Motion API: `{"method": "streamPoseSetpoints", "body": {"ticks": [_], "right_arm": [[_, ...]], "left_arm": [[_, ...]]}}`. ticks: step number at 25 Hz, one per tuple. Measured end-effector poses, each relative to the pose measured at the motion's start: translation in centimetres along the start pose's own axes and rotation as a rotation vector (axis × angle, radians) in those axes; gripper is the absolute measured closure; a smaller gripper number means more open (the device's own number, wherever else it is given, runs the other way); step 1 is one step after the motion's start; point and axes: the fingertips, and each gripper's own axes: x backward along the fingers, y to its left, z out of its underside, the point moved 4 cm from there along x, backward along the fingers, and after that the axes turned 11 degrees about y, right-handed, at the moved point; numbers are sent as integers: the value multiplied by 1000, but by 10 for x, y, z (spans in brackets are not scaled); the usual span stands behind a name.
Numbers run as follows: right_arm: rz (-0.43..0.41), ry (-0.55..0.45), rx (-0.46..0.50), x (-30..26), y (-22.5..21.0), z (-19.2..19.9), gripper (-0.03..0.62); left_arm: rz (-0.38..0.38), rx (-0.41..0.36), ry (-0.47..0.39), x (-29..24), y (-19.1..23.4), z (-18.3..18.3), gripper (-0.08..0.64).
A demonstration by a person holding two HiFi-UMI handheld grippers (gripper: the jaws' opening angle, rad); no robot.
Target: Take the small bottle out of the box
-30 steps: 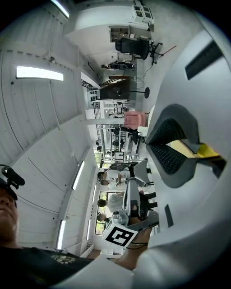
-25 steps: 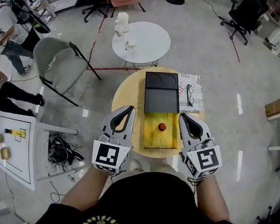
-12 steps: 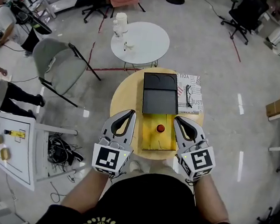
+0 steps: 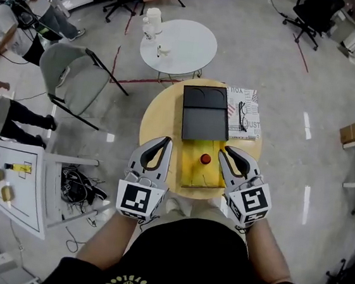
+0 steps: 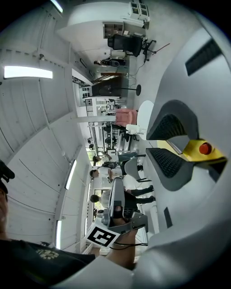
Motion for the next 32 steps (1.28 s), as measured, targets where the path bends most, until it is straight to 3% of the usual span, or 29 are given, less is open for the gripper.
{"method": "streamPoseSetpoints", "body": {"ticks": [16, 27, 32], "right_arm": [[13, 75, -17, -23, 0, 30, 494], [-20, 129, -45, -45, 5, 56, 479], [-22, 154, -44, -55, 4, 70, 471]], "left_arm": [[43, -23, 14, -16, 0, 7, 546], [28, -31, 51, -15, 9, 20, 546], [25, -18, 31, -16, 12, 20, 546]]}}
